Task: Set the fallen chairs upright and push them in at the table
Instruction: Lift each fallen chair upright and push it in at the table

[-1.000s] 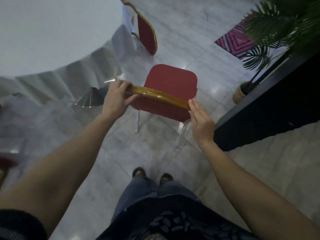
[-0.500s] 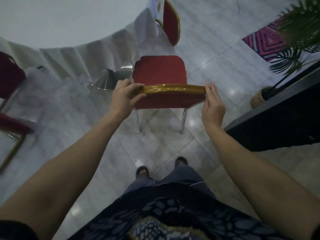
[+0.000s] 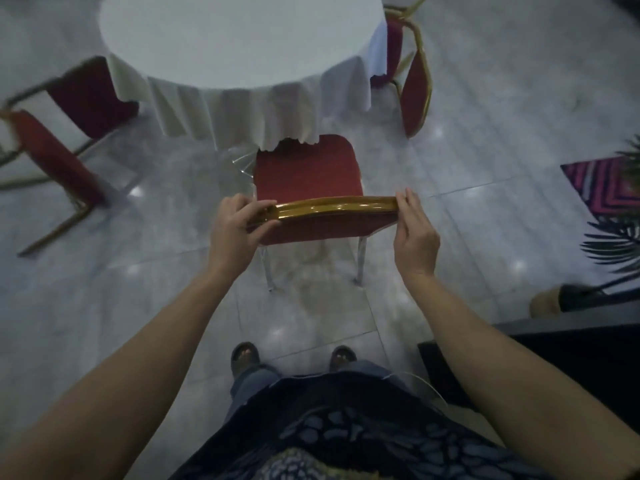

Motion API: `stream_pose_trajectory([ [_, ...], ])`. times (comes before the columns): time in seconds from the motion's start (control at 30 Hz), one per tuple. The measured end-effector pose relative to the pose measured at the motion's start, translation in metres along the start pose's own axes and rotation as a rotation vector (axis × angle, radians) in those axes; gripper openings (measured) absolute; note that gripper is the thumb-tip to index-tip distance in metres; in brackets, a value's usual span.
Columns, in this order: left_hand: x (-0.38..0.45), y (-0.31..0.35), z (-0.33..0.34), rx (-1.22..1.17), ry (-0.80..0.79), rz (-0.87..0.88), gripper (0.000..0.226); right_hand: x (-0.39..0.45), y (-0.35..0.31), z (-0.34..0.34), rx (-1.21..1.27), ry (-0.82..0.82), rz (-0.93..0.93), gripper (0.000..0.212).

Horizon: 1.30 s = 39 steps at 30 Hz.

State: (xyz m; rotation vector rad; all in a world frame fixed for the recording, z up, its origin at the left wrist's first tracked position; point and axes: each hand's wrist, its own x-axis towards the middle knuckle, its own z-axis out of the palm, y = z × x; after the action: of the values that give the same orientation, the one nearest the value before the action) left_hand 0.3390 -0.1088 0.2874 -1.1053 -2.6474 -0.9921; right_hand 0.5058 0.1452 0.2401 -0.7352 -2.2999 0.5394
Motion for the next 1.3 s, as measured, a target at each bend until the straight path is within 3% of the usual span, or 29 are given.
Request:
stream_pose_trajectory([
  [0.33,-0.053,0.022,0.02,0.139,0.077,-0.014,0.053,0.003,0.006,-0.012,0.048,-0.053,-0.191,0.044],
  [0.57,-0.065,0.03,0.034,0.159,0.008,-0.023,0.066,0.002,0.003,-0.012,0.059,-0.109,-0.208,0.053],
  [0.8,-0.037,0.015,0.028,0.178,-0.035,-0.022,0.071,0.03,-0.001,0.001,0.073,-0.157,-0.21,0.056],
  [1.3,0.052,-0.008,0.024,0.286,-0.152,-0.138,0.079,0.13,-0.014,0.042,-0.052,-0.453,-0.183,0.061],
])
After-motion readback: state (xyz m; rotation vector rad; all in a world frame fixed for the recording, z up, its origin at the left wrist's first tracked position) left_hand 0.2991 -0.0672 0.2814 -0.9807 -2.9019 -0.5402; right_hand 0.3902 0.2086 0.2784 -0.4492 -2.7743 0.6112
